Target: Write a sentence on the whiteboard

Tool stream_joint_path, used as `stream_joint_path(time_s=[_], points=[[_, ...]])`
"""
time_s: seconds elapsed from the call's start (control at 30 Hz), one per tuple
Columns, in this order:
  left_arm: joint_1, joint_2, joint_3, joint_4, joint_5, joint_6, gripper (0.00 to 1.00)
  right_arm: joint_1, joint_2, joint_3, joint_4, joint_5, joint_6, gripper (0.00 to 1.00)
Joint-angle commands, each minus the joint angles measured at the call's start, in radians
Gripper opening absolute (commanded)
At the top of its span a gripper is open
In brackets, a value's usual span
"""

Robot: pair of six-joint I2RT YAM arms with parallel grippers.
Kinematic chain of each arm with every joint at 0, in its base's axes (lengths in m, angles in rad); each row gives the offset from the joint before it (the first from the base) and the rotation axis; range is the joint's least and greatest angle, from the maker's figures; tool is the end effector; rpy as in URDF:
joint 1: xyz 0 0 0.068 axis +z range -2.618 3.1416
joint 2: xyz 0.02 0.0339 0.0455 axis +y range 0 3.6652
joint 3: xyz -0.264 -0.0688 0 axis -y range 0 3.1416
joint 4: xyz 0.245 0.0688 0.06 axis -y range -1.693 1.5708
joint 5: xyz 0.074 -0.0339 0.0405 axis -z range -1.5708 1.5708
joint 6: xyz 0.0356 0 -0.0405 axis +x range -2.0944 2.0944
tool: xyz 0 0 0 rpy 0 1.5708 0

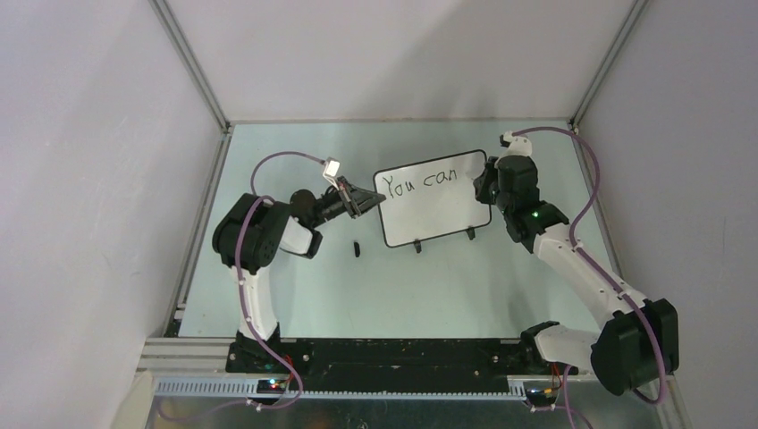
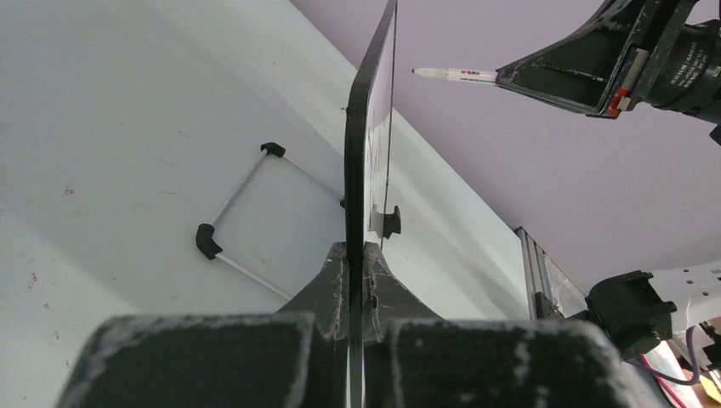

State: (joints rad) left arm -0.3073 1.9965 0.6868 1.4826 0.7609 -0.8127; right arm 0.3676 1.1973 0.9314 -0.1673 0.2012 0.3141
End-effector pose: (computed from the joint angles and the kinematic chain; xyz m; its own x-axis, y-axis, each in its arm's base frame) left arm 0.3248 -0.1288 0.1499 -0.5165 -0.3878 -0.7634 0.7149 0.2955 -0.6338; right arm 0.2589 0.0921 0.3071 -0.4291 0.1592 -0.8891 -0.0529 0.9782 0.2006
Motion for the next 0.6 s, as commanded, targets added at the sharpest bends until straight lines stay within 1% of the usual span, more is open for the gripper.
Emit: stream_joint_path(time_s=[0.0, 0.57], points=[[-0.001, 0.013, 0.034, 0.05, 0.031, 0.003, 0.0, -0.01, 0.005, 0.044, 0.004, -0.011, 0.009, 0.0], [0.001, 0.018, 0.039, 0.05, 0.035, 0.0, 0.0, -0.019, 0.028, 0.046, 0.038, -0.022, 0.008, 0.0]])
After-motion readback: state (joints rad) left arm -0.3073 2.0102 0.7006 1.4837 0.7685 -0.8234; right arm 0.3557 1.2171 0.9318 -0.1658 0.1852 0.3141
